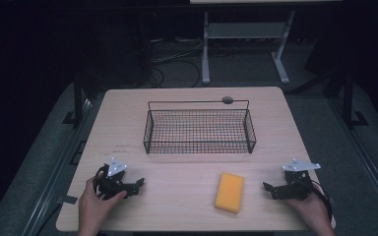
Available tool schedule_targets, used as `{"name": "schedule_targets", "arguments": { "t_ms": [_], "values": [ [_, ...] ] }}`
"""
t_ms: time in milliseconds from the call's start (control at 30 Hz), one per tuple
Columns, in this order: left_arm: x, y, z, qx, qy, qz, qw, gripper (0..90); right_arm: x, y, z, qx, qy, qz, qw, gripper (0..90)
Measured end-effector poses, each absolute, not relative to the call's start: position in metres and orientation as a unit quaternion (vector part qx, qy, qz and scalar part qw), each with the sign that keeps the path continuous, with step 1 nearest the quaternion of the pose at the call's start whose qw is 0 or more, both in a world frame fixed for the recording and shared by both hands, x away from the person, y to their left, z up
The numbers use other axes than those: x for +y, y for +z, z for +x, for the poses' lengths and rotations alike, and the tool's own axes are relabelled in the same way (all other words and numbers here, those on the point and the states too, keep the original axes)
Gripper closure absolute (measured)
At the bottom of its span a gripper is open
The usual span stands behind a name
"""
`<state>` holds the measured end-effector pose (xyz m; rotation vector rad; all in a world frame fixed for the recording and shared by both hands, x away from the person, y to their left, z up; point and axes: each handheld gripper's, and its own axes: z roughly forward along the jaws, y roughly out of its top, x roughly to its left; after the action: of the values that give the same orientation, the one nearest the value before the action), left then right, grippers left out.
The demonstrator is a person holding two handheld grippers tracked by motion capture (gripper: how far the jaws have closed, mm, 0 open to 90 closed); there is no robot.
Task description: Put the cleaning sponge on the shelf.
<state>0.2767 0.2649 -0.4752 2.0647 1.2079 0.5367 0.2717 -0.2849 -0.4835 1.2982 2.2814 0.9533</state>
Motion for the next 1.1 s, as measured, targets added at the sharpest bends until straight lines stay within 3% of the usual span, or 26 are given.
{"name": "schedule_targets", "arguments": {
  "t_ms": [233,333,733,767,1100],
  "values": [
    [0.265,-0.475,0.277,0.464,0.206,0.793,0.338,12.8,-0.283,-0.48,0.272,0.811,0.319,0.463,0.162,1.3],
    [0.265,-0.475,0.277,0.464,0.206,0.793,0.338,12.8,-0.283,-0.476,0.272,0.815,0.321,0.458,0.153,10.5],
    [0.265,-0.475,0.277,0.464,0.206,0.792,0.338,12.8,-0.28,-0.459,0.266,0.824,0.32,0.447,0.138,31.2],
    [0.265,-0.475,0.277,0.464,0.206,0.793,0.338,12.8,-0.279,-0.456,0.266,0.826,0.326,0.44,0.132,39.1],
    [0.265,-0.475,0.277,0.464,0.206,0.792,0.338,12.8,-0.272,-0.447,0.264,0.841,0.334,0.412,0.104,70.7]
  ]
}}
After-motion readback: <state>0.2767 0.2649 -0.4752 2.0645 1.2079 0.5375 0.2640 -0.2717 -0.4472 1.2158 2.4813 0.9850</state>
